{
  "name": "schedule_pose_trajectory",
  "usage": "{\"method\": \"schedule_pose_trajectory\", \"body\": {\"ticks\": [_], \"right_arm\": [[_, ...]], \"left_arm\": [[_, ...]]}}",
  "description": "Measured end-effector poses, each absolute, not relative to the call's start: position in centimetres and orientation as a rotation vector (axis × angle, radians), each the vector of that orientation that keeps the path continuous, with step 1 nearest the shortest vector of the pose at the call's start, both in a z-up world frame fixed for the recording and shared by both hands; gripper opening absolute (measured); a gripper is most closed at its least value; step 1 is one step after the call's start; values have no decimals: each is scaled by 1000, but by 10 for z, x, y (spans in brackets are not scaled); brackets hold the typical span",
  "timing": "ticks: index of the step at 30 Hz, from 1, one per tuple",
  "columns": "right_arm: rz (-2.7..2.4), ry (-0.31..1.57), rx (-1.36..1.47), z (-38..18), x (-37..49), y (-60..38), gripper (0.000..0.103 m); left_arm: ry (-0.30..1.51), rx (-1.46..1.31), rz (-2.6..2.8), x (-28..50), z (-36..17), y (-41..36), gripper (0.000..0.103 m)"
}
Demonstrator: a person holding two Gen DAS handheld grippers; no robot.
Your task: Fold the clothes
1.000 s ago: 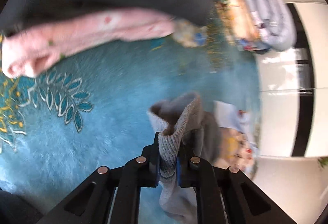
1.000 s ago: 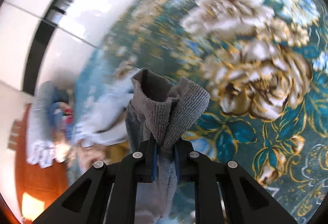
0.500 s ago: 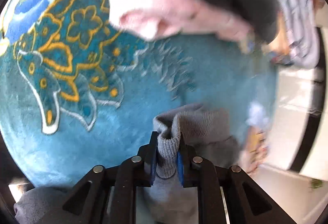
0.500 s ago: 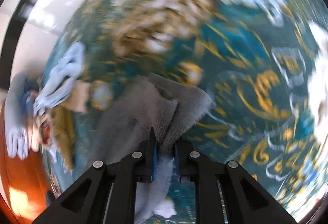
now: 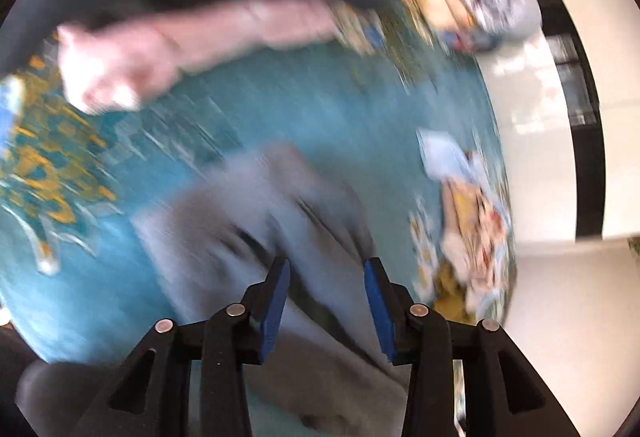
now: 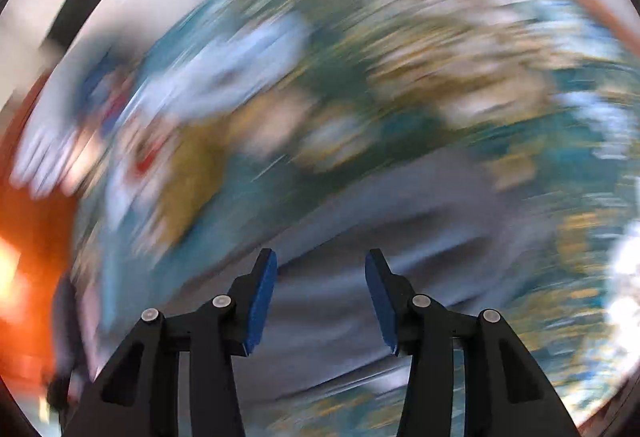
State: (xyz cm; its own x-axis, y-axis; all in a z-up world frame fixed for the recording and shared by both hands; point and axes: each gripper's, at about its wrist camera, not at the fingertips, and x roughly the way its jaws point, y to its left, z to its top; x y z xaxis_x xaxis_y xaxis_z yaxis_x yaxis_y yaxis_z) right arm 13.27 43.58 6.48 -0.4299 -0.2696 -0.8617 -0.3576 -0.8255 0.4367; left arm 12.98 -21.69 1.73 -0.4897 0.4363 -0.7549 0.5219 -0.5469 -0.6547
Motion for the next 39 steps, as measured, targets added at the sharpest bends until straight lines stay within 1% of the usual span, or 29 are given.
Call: {"method": "schedule_pose_trajectory", "body": {"ticks": [1,2,3,7,8,10,12,13,14,15,16,17,18,19,22,25,26,28,29,31,33,34,35,37,39], "right_arm": [[2480,933,-1736,55,122,409,47],[2505,960,-1813,45,113,384,47],[2504,1000,-1870,33,104,364,47],[2348,1256,-2005,-15,77,323,47],[2296,1315,-2019,-26,74,319,47],[2194,1408,-2031,-44,69,316,47],[2163,1457,-2013,-51,68,314,47],[2166,1468,-1999,-52,67,314,42],[2176,1468,-1983,-53,63,315,34],[2185,1466,-1969,-52,62,314,30],[2186,1471,-1959,-52,62,314,22],[2183,1481,-1949,-52,61,315,9],[2173,1490,-1941,-53,61,314,5],[2156,1514,-1937,-53,62,314,4],[2147,1606,-1901,-44,67,316,3],[2210,1631,-1831,-30,55,321,3],[2220,1612,-1820,-29,49,323,3],[2218,1563,-1817,-33,36,324,3],[2205,1570,-1826,-38,31,322,6],[2137,1600,-1855,-50,27,318,7],[2117,1608,-1849,-54,31,317,8],[2135,1603,-1843,-52,34,316,12],[2151,1603,-1839,-50,37,315,26],[2184,1618,-1841,-41,44,312,38],[2226,1603,-1845,-28,53,313,38]], "left_arm": [[1454,1588,-2226,125,16,-209,47],[1435,1604,-2228,120,15,-204,56],[1412,1613,-2225,116,13,-202,60],[1429,1676,-2161,105,-2,-196,61],[1419,1689,-2138,105,-5,-196,59],[1412,1683,-2122,106,-11,-197,59],[1477,1658,-2102,104,-16,-202,59],[1513,1647,-2092,104,-18,-204,59],[1544,1633,-2086,103,-18,-206,58],[1555,1617,-2089,101,-18,-208,57],[1536,1614,-2088,99,-17,-210,43],[1509,1614,-2085,97,-16,-212,24],[1482,1614,-2081,94,-15,-213,14],[1478,1614,-2067,93,-15,-215,5],[1535,1584,-2082,90,-11,-218,5],[1515,1581,-2112,76,-10,-222,5],[1508,1571,-2127,71,-10,-225,5],[1489,1556,-2144,67,-8,-230,7],[1474,1542,-2159,72,-4,-234,7],[1440,1508,-2193,85,5,-242,9],[1404,1473,-2226,99,14,-250,18],[1387,1456,-2242,106,19,-254,32],[1369,1438,-2258,113,24,-258,45],[1283,1411,-2266,127,29,-269,58],[1205,1425,-2221,139,26,-281,58]]}}
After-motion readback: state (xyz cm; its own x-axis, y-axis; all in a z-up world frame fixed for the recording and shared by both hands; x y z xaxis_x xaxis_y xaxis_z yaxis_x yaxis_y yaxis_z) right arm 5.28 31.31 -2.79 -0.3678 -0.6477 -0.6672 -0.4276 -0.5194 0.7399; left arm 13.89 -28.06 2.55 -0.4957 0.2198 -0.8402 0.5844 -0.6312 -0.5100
